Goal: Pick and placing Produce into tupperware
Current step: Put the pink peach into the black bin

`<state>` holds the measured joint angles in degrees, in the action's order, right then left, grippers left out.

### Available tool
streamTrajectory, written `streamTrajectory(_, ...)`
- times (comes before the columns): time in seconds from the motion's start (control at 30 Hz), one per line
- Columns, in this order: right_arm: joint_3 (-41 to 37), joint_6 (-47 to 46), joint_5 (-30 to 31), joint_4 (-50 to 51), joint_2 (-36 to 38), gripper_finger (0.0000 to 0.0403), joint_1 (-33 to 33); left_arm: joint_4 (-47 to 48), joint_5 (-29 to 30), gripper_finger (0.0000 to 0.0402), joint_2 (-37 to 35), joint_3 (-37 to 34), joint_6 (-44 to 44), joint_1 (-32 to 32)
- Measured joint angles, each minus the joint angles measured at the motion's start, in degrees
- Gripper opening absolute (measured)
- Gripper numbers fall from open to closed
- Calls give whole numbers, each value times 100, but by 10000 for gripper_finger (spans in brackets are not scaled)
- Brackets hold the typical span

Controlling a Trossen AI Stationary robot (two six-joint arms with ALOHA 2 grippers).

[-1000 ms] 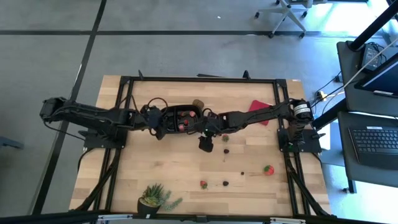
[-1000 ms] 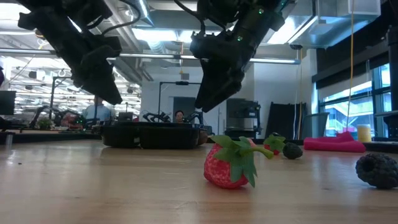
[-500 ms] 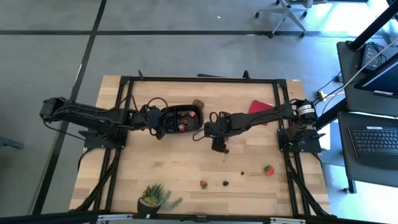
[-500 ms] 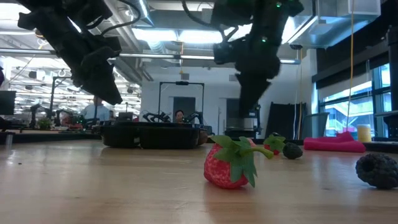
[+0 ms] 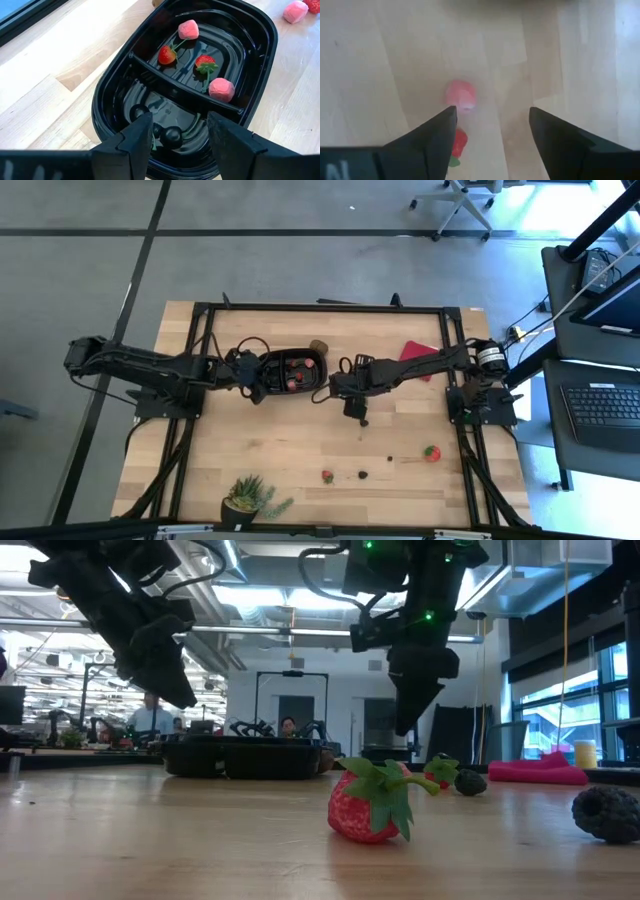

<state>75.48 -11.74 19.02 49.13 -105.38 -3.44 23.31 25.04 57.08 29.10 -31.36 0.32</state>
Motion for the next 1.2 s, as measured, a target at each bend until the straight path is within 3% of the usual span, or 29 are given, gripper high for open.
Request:
streamTrajectory(0.17, 0, 40, -33, -11, 0, 254, -9, 0, -1, 179, 2, 0, -2, 0)
streamTrajectory(0.37, 0, 629, -355, -64, 0, 298, -4, 0, -2, 179, 2, 0, -4, 0)
streamTrajectory(0.5, 0, 497, -366, -349, 0, 314, -6, 0, -2, 179, 2, 0, -3, 0)
streamTrajectory(0.67, -86, 306, -440, -390, 4, 316, -4, 0, -2, 179, 2, 0, -2, 0)
streamTrajectory(0.83, -523, 298, -994, -866, 4, 316, 90, 2, -4, 179, 2, 0, 20, 0)
streamTrajectory(1.2, -1298, 456, -1013, -2048, 4, 316, 393, 2, -4, 179, 2, 0, 41, -1)
